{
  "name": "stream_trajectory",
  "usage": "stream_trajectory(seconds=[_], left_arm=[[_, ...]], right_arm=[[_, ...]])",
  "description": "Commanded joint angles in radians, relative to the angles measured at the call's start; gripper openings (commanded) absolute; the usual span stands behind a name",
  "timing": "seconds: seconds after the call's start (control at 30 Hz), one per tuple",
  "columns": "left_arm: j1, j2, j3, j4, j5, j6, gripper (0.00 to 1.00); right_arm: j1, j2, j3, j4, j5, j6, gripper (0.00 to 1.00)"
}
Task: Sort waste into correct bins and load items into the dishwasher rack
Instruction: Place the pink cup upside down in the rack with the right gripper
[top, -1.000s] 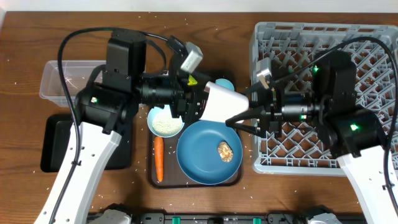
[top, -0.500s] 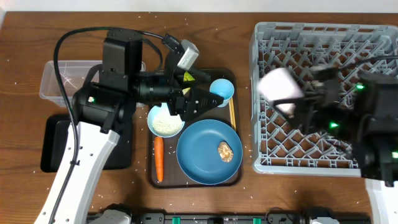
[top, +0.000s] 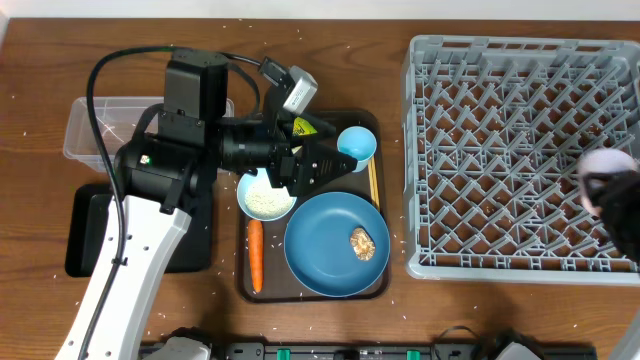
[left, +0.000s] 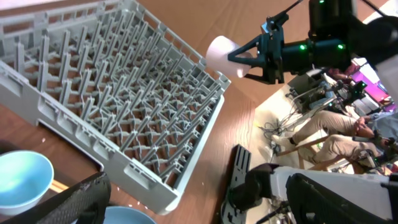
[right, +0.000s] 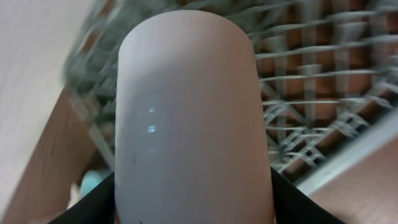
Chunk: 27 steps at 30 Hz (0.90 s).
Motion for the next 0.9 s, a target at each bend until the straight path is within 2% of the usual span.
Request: stream_trajectory(seconds=[0.0,0.17,0.3,0.57,0.63,0.73,0.8,0.87], left_arm=[[0.005,-0.010,0.021,-0.010,0.003,0.003,0.91],[0.005,-0.010,0.021,-0.010,0.003,0.003,0.91],[0.005,-0.010,0.021,-0.010,0.003,0.003,0.91],[0.005,-0.010,0.021,-0.031,0.003,0.003,0.91],[0.005,-0.010,0.021,-0.032,0.002,0.003,0.91],[0.005,-0.010,0.021,-0.032,0.001,0.003,0.91],[0.005,-0.010,0.021,-0.032,-0.045,0.003,0.91],[0.005,-0.010,0.021,-0.047,-0.167,0.003,0.91]], right_arm=[[-0.087,0.059,0.010,0.000,0.009,0.050,0.35],[-0.137,0.188,0.010,0.000,-0.022,0.102,0.43],[-0.140,0.286,0.010,0.000,-0.093,0.108,0.43],[-0.140,0.449,0.008,0.000,-0.082,0.107,0.43],[-0.140,0.471,0.006,0.000,-0.063,0.108,0.49],[-0.140,0.499,0.006,0.001,-0.069,0.107,0.73],[-0.140,0.500,0.007,0.011,-0.094,0.106,0.78],[-0.141,0.492,0.021,0.011,-0.131,0.086,0.79]])
